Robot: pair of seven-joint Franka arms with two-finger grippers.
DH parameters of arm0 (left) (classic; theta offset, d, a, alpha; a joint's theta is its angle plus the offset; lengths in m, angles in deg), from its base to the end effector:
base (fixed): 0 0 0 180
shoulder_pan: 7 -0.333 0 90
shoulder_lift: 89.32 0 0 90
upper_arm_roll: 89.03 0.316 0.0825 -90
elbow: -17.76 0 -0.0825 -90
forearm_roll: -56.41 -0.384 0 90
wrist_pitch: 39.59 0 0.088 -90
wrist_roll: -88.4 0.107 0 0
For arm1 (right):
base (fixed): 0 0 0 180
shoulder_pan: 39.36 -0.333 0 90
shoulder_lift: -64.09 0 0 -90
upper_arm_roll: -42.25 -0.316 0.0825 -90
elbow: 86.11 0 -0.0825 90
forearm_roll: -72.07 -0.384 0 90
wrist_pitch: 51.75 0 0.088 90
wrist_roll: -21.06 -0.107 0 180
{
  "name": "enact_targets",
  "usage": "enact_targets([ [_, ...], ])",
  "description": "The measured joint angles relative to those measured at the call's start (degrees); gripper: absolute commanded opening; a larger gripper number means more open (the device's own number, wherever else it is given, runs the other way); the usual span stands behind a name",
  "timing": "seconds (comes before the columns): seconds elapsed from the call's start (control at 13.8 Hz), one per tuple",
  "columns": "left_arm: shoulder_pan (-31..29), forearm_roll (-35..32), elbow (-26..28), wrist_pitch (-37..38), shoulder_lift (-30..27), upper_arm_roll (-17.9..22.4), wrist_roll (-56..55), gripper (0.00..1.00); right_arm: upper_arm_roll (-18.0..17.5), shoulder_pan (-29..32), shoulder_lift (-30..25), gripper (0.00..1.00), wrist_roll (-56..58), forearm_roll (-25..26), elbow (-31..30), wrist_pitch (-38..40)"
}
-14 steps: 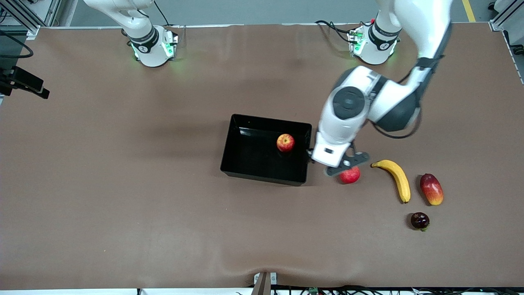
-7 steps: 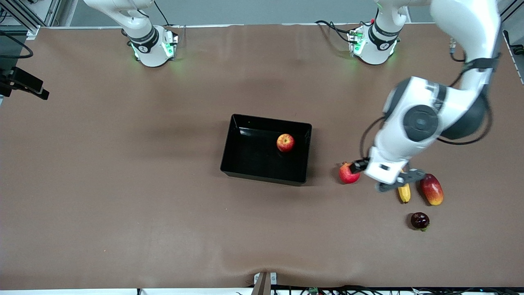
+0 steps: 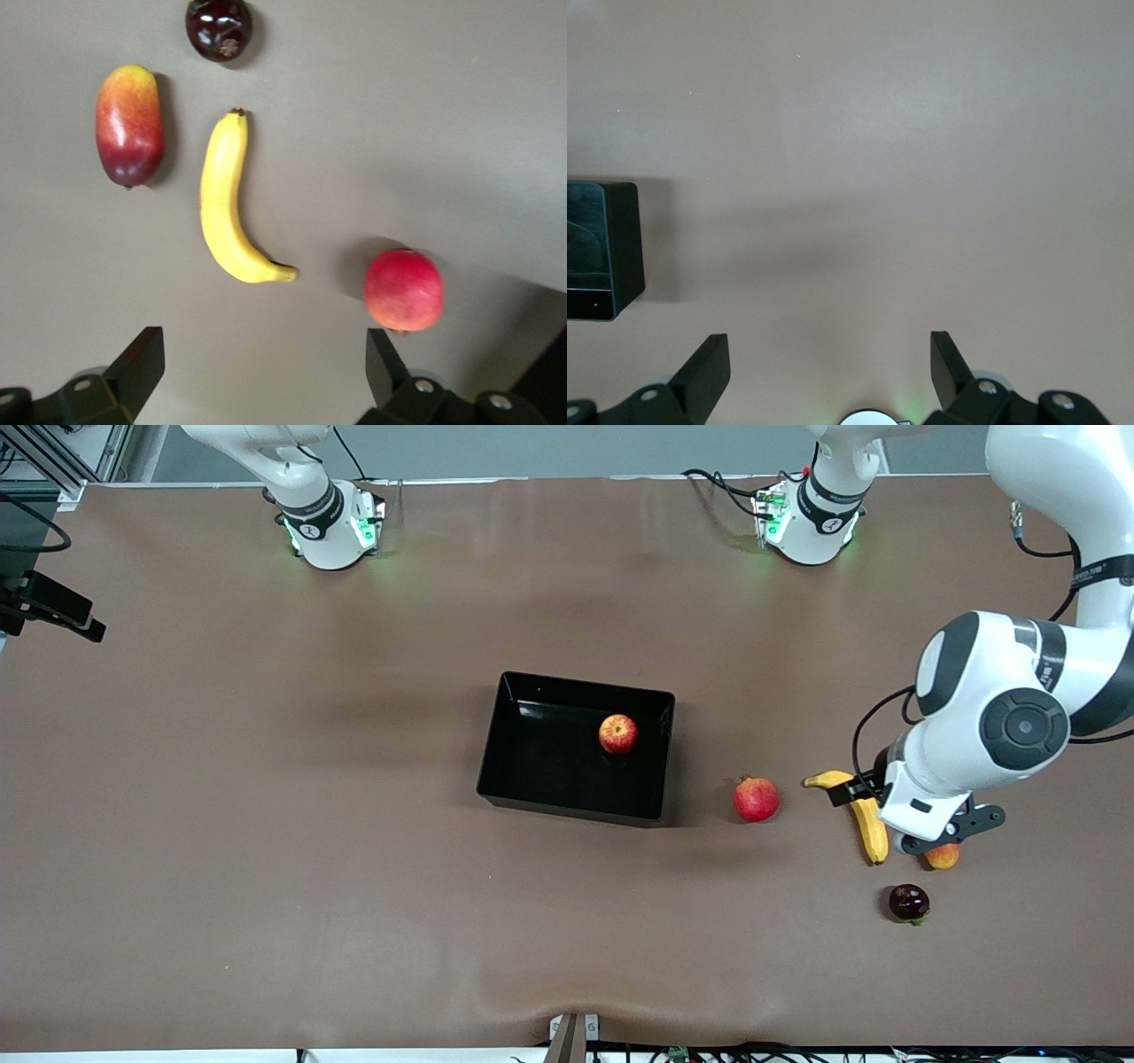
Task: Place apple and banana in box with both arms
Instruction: 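Move the left gripper back toward the yellow banana, then lower the left gripper and close it around the banana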
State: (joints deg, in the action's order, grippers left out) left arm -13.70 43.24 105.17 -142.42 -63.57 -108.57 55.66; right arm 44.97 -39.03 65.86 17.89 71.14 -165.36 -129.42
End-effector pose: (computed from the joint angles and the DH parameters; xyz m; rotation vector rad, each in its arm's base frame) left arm 0.6573 -0.0983 0.3992 -2.9781 -0.4487 0.1699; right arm 0.5396 -0.0262 0.6758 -3.1215 0.1649 0.0914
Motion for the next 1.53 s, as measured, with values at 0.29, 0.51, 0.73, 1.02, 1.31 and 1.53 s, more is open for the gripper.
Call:
enact_targets([
  [0.29, -4.25, 0.00, 0.03, -0.05, 1.98, 0.27, 2.49, 1.00, 0.24, 0.02, 0.05, 1.00, -0.05, 0.00, 0.00, -0.04],
  [0.51, -4.59, 0.00, 0.03, -0.74, 2.79, 0.19, 2.57, 1.00, 0.33, 0.02, 0.26, 1.00, -0.05, 0.00, 0.00, -0.26],
  [0.73, -4.13, -0.58, 0.02, -0.85, 3.14, 0.13, 2.78, 1.00, 0.25, 0.00, 0.31, 1.00, -0.05, -0.01, 0.00, -0.29],
  [1.02, -5.74, -0.58, 0.00, -0.90, 4.25, 0.23, 5.06, 1.00, 0.06, -0.34, 0.35, 1.00, -0.05, -0.05, -0.01, -0.29],
  [1.31, -6.34, -0.48, -0.02, -1.63, 5.77, 0.26, 6.86, 1.00, 0.05, -0.50, 0.40, 1.00, -0.05, -0.05, -0.01, -0.29],
  [1.53, -7.85, -0.48, 0.17, -3.99, 8.42, 0.35, 7.28, 1.00, 0.04, -0.51, 0.41, 1.00, -0.05, -0.05, -0.02, -0.29],
])
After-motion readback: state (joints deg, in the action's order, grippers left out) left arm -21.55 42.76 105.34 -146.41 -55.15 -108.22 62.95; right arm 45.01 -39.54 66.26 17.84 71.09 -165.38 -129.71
